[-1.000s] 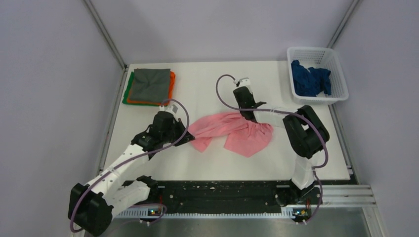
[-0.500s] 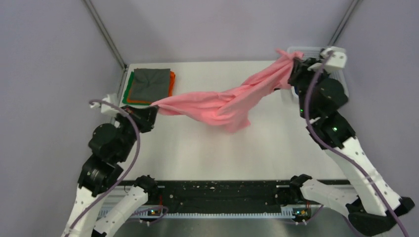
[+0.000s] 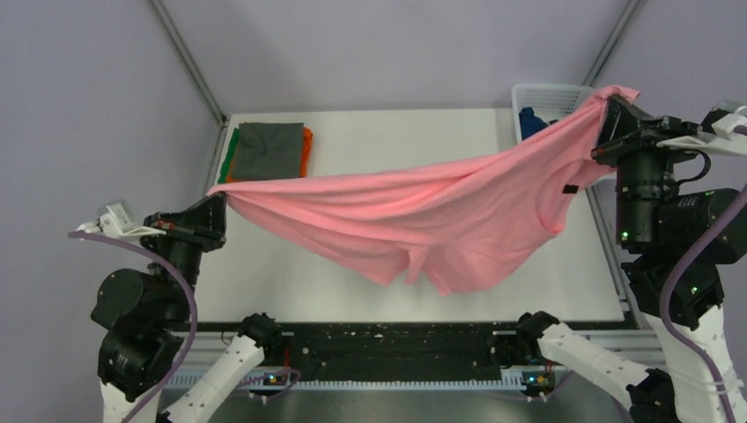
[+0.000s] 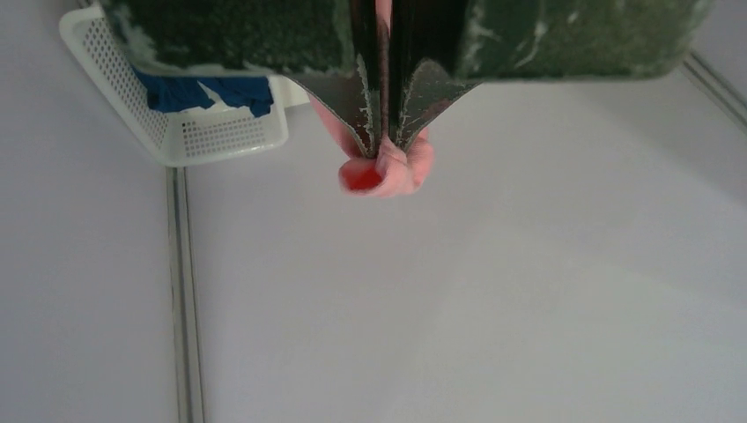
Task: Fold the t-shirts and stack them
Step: Flatten out the tshirt
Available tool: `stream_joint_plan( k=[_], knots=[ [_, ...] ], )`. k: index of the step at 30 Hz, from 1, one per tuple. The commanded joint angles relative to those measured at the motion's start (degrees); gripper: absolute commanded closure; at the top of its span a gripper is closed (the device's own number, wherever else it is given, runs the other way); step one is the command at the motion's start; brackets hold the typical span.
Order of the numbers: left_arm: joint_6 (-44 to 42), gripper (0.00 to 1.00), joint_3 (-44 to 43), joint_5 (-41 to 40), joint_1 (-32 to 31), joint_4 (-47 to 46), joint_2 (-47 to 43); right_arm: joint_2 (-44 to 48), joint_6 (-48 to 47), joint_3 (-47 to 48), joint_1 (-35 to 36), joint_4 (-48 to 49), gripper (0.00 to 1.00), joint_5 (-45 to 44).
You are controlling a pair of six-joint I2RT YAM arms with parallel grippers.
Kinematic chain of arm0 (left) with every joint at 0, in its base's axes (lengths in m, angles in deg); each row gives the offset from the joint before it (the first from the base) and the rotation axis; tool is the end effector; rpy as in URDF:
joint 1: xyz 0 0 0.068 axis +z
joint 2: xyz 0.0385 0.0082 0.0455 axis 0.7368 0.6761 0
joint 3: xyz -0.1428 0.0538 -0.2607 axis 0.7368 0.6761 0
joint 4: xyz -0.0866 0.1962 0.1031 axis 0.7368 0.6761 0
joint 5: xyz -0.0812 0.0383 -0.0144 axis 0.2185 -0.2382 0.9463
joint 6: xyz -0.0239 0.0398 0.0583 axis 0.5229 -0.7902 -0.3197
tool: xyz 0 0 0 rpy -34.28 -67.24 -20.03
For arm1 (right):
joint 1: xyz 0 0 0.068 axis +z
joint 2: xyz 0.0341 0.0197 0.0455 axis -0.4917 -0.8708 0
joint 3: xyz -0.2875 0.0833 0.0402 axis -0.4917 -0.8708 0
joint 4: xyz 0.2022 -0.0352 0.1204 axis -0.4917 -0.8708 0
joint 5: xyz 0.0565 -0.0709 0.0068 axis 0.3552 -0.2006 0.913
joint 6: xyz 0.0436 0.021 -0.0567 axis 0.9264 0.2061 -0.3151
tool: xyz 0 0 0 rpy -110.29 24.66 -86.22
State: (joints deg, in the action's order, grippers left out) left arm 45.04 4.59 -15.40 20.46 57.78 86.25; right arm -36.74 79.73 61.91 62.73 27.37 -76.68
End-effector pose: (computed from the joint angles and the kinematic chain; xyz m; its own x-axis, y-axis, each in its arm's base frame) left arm -0.0018 0.0294 0.4624 0.1239 -0.6463 -0.7529 0.1605 0.7618 -0.6276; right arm 0.0570 -0.0081 0.5702 0.3985 0.2610 -0.8792 0.0084 0.9576 0.2881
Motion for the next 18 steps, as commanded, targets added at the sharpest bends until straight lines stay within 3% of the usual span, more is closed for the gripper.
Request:
stream_joint_plan(
  k=[1, 7, 9, 13, 15, 17, 18],
  knots=[
    [0.6, 1.0, 3.6, -3.0, -0.1, -0.3, 3.8, -4.2, -3.3, 0.6, 0.7, -1.0, 1.0, -2.5],
    [7.9, 1.0, 15.0, -7.8, 0.3, 1.0, 18.4, -16.4, -3.3, -9.5, 0.3, 5.9, 1.0, -8.1],
    [9.4, 1.0, 19.0, -7.1, 2.0, -1.2, 23.6, -23.4, -0.7, -12.3, -1.9, 8.2, 1.0, -5.4],
    [8.1, 1.0, 28.2, 8.5, 11.0, -14.0, 34.6, -41.3, 7.6, -12.7, -9.0, 15.2, 1.0, 10.9],
    [8.2, 1.0, 29.5, 14.3, 15.8, -16.7, 40.4, -53.3, 6.6, -7.8, -9.7, 18.1, 0.98, 13.4],
    [7.5, 1.0, 28.7, 15.3, 17.4, -16.5, 45.0, -61.6, 6.5, 1.4, -9.7, 10.6, 0.76, 14.2],
    [7.4, 1.0, 28.1, 15.3, 17.5, -16.1, 46.2, -64.0, 7.2, 5.4, -9.5, 6.7, 0.43, 13.6]
  ],
)
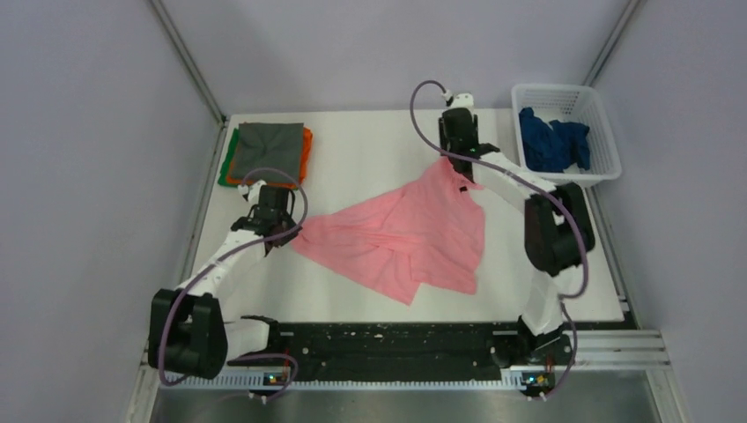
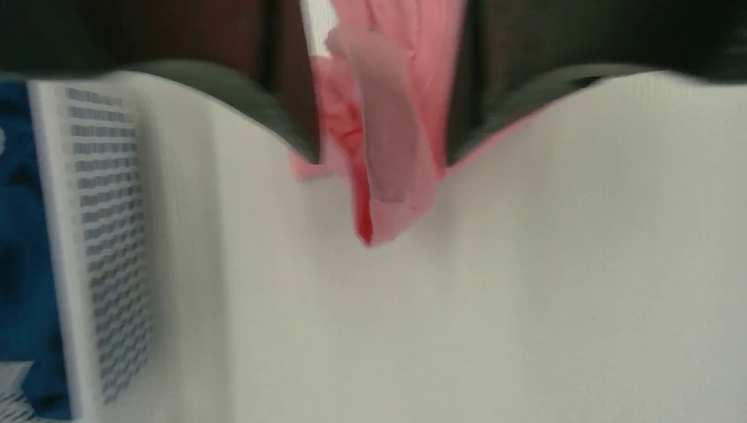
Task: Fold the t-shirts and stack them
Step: Flatten out the tshirt
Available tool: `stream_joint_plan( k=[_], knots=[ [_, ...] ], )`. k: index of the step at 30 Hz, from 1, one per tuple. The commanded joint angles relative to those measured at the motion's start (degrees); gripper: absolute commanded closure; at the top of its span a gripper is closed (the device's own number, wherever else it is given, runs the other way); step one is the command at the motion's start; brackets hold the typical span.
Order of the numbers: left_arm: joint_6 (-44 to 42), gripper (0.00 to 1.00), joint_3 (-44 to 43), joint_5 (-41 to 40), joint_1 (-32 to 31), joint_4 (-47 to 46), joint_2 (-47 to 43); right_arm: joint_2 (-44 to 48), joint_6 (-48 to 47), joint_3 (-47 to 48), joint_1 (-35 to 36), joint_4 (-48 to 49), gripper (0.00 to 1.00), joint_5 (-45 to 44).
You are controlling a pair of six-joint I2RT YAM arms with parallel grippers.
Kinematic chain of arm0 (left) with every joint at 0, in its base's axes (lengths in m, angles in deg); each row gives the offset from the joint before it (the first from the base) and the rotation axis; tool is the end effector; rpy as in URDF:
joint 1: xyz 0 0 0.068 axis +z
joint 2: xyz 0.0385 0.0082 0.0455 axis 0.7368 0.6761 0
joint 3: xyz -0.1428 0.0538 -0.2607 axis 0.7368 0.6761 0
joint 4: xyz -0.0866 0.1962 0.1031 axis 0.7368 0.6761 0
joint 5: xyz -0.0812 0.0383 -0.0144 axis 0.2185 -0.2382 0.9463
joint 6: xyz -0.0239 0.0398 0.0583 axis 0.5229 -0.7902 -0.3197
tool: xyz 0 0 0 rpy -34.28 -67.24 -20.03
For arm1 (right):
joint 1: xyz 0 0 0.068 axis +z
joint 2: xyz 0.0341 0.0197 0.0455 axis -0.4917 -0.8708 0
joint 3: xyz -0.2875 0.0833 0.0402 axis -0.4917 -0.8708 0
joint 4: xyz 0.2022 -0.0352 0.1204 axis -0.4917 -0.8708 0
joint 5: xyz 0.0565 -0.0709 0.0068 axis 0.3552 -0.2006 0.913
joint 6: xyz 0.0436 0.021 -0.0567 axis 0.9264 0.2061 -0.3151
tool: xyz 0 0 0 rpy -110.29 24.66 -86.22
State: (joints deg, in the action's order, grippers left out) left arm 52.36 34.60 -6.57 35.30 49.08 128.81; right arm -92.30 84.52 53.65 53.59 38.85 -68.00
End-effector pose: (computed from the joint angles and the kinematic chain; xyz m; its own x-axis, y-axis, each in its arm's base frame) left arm 0.2090 -0.0284 0.2372 -0.5969 -0.5318 -0.6007 -0.4780 0.8371 -0.2661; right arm 0.3919 0.1427 0.3240 -0.3647 -0.0836 -0.9274 0.0705 0.9906 -0.1171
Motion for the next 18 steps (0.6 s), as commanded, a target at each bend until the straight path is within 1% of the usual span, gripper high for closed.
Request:
stream_joint_plan(
  k=[1, 2, 4, 7, 8, 11, 13, 15, 18],
  knots=[
    [0.0, 1.0, -2.1, 7.0, 2.7, -7.5, 4.4, -9.8, 2.6, 15.6, -0.2, -7.3, 0.09, 4.7],
    [-0.1, 1.0, -2.0, 8.0, 2.7, -8.0, 4.8, -9.8, 2.5, 16.2, 0.0, -8.7, 0.02, 4.8],
    [0.0, 1.0, -1.7, 9.8, 2.8, -9.2, 5.1, -7.4, 2.9, 14.6, 0.4, -10.4, 0.01, 4.6],
    [0.3, 1.0, -1.4, 11.3, 2.8, -8.9, 5.2, 0.3, 5.9, 7.4, 1.6, -14.6, 0.01, 2.9],
    [0.5, 1.0, -1.2, 11.7, 2.8, -8.8, 5.0, 3.8, 8.3, 4.2, 2.0, -17.2, 0.01, 2.2],
    [1.2, 1.0, -0.1, 13.3, 2.7, -9.0, 3.5, 15.2, 18.0, -8.3, 3.7, -26.4, 0.01, 4.4],
    [1.4, 1.0, 0.5, 14.6, 2.8, -9.2, 2.5, 22.7, 25.3, -17.5, 6.2, -30.0, 0.01, 5.8],
    [1.6, 1.0, 0.7, 14.8, 2.7, -8.6, 1.9, 29.4, 30.2, -26.2, 8.6, -31.5, 0.01, 9.9],
    [1.9, 1.0, 0.9, 14.6, 2.8, -6.2, 1.5, 37.1, 35.8, -35.6, 13.3, -32.7, 0.01, 16.2]
  ],
)
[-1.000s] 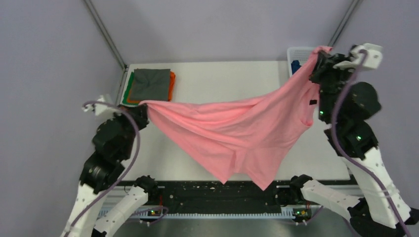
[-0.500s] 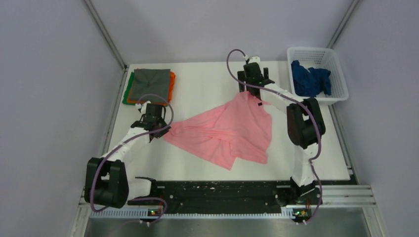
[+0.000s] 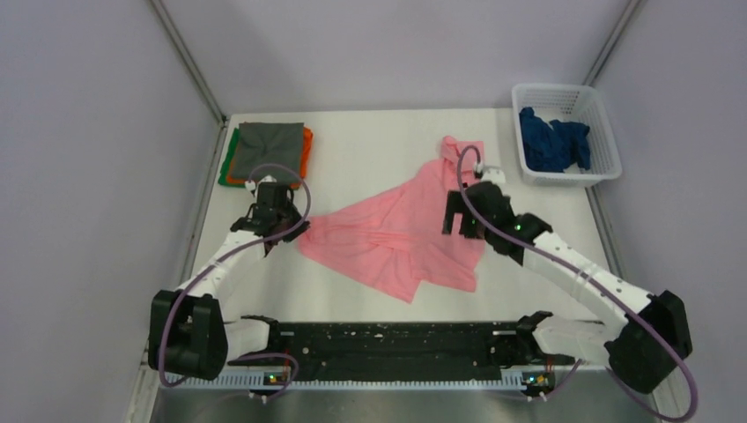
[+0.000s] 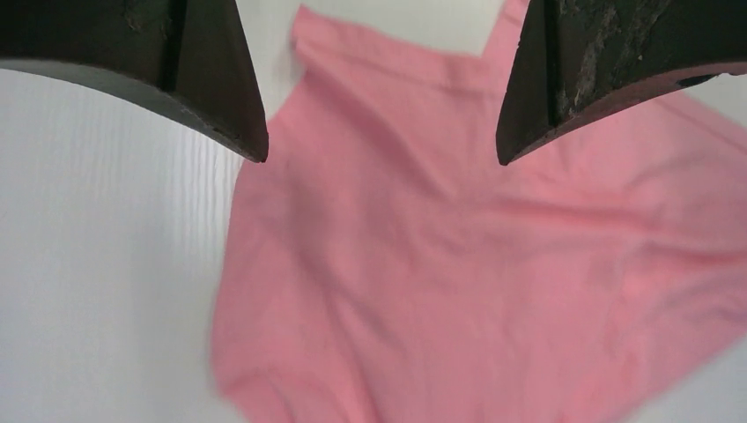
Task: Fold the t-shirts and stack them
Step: Flatten out the tshirt
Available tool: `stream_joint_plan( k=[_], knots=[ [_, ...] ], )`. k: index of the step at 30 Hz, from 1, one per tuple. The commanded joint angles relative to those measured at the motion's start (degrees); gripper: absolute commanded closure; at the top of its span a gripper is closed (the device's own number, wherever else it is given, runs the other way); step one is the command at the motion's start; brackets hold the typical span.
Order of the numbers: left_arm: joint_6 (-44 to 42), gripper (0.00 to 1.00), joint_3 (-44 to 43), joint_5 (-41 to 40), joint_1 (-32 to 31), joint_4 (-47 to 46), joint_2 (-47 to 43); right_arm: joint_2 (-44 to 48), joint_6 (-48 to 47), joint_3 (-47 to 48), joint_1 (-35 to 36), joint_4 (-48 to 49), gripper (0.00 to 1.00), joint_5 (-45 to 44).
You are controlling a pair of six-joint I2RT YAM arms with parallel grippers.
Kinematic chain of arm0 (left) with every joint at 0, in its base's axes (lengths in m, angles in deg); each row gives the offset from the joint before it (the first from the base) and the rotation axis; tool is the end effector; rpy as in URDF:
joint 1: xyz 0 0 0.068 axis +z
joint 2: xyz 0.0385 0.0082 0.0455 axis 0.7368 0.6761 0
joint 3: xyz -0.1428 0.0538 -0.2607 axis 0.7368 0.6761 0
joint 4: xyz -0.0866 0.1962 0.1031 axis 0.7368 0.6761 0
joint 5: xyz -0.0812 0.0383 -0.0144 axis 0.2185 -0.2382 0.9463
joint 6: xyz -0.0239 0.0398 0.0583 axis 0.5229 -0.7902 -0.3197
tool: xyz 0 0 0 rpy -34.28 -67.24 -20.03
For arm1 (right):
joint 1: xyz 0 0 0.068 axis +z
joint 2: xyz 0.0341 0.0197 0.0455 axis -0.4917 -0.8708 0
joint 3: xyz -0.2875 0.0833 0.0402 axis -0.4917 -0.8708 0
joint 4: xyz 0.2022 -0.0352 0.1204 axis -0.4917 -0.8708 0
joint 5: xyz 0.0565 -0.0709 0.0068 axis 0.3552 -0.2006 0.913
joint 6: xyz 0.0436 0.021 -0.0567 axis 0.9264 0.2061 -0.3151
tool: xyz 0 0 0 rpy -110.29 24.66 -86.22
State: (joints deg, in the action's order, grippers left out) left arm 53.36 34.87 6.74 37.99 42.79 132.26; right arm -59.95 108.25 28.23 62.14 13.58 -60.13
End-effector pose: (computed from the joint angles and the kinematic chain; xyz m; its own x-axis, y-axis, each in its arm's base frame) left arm 0.2268 -0.0359 0.2316 -0.6408 -0.5839 -0.4985 -0.4006 0.8082 -0.4317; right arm 0.2097 0.1081 0.2975 -0.6328 0.1241 -0.7644 0.0194 0.9893 0.1445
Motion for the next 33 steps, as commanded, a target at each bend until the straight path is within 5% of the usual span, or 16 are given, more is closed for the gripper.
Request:
stream_joint_plan(
  k=[1, 7, 16, 20, 27, 33],
  knots=[
    [0.8, 1.0, 0.8, 1.1, 0.1, 0.7, -2.0, 6.0, 13.7, -12.8, 6.5, -8.6, 0.01, 8.6],
    [0.0, 1.0, 2.5, 0.9, 0.1, 3.0, -2.6, 4.8, 19.2, -18.0, 10.7, -12.4, 0.05, 6.2],
    [-0.8, 1.0, 3.5, -1.3, 0.0, 3.7, -4.8, -4.6, 20.4, -18.3, 10.7, -5.4, 0.18, 4.2],
    [-1.0, 1.0, 3.7, -1.9, 0.1, 3.9, -5.0, -6.8, 21.9, -19.8, 10.8, -2.7, 0.37, 5.9],
    [-1.1, 1.0, 3.6, -2.3, 0.1, 4.1, -5.0, -5.8, 23.2, -22.6, 11.3, -0.8, 0.97, 8.0],
    [-1.2, 1.0, 0.6, -0.4, 0.1, 4.8, -8.2, 0.3, 18.9, -14.8, 11.3, -3.3, 1.0, -0.2]
  ],
)
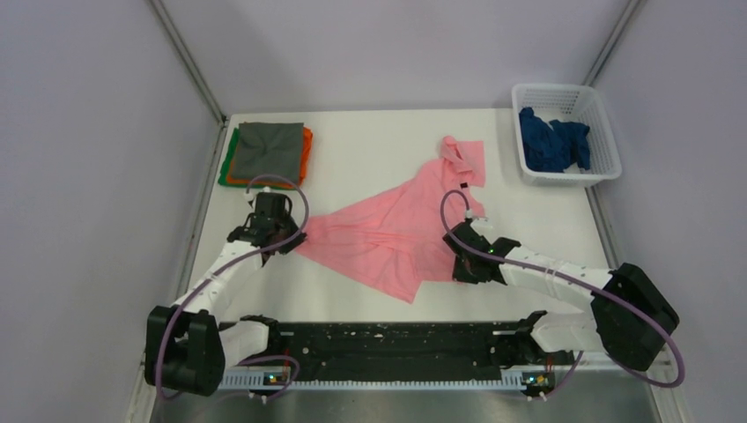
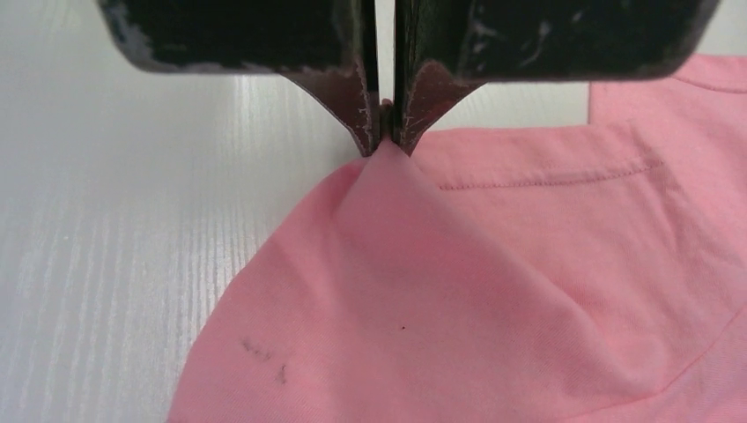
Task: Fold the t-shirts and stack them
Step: Flatten out the tshirt
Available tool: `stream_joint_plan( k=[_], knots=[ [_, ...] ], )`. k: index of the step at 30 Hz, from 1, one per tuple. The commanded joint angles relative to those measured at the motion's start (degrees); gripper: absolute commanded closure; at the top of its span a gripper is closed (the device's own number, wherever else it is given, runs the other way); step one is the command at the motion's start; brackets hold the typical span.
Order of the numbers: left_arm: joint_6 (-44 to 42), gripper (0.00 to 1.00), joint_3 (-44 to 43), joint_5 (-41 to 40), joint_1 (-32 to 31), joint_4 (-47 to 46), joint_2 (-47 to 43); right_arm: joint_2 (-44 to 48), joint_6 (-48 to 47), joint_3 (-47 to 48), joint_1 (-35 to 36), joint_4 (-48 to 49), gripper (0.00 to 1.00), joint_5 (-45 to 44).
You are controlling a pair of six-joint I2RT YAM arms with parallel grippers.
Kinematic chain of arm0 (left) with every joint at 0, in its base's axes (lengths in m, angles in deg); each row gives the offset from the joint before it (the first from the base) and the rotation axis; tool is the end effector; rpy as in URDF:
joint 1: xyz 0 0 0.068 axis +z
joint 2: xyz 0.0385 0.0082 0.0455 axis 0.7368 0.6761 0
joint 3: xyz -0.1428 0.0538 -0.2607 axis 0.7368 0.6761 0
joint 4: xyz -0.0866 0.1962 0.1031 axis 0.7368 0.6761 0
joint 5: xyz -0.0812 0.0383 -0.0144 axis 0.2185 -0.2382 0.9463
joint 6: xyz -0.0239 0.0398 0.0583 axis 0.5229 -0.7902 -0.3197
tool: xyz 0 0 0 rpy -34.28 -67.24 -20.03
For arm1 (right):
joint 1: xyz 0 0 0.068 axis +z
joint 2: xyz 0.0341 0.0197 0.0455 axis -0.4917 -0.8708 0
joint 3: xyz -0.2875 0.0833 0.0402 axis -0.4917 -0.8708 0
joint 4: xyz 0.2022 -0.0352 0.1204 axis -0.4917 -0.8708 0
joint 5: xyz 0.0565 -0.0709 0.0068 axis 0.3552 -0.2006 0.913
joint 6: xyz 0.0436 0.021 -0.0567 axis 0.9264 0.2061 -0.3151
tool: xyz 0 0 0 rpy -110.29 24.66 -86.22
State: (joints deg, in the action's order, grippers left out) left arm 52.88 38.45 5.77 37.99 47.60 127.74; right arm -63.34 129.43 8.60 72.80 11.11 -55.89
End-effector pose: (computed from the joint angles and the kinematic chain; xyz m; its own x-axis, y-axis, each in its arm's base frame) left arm 0.1996 -0.0302 0.2206 -0.6694 -0.5724 -0.4735 -0.4301 0.8183 -0.3813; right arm 0.1475 0.1147 0.1795 -0.8776 0.1769 -0.4456 0.1375 0.9833 0.1195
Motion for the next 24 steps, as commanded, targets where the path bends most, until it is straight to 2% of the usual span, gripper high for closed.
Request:
stream_joint_plan(
  k=[1, 3, 9, 13, 18, 24],
  knots=[
    [-0.7, 1.0, -4.3, 0.6, 0.1, 0.3, -4.7, 5.3, -3.5, 7.3, 0.6, -1.6, 1.0, -7.0],
    [-0.5, 1.0, -7.5, 0.9, 0.1, 0.8, -6.9, 8.7, -5.6, 13.1, 0.3, -2.7, 1.0, -12.9],
    [-1.6, 1.0, -21.2, 1.4, 0.0, 4.4, -14.3, 17.9, -14.6, 30.2, -2.0, -2.0, 1.0, -23.1],
    [-3.2, 1.0, -29.2, -0.9, 0.0, 6.4, -22.2, 22.0, -21.8, 41.9, -2.1, -1.1, 1.0, -24.9],
    [-4.0, 1.0, -35.9, -0.7, 0.0, 5.2, -31.1, 27.7, -26.1, 51.3, -2.0, 1.9, 1.0, -16.8],
    [-4.4, 1.0, -47.0, 8.0, 0.0, 7.2, -33.9, 29.4, -29.1, 63.9, -2.1, 1.7, 1.0, 0.9]
  ],
)
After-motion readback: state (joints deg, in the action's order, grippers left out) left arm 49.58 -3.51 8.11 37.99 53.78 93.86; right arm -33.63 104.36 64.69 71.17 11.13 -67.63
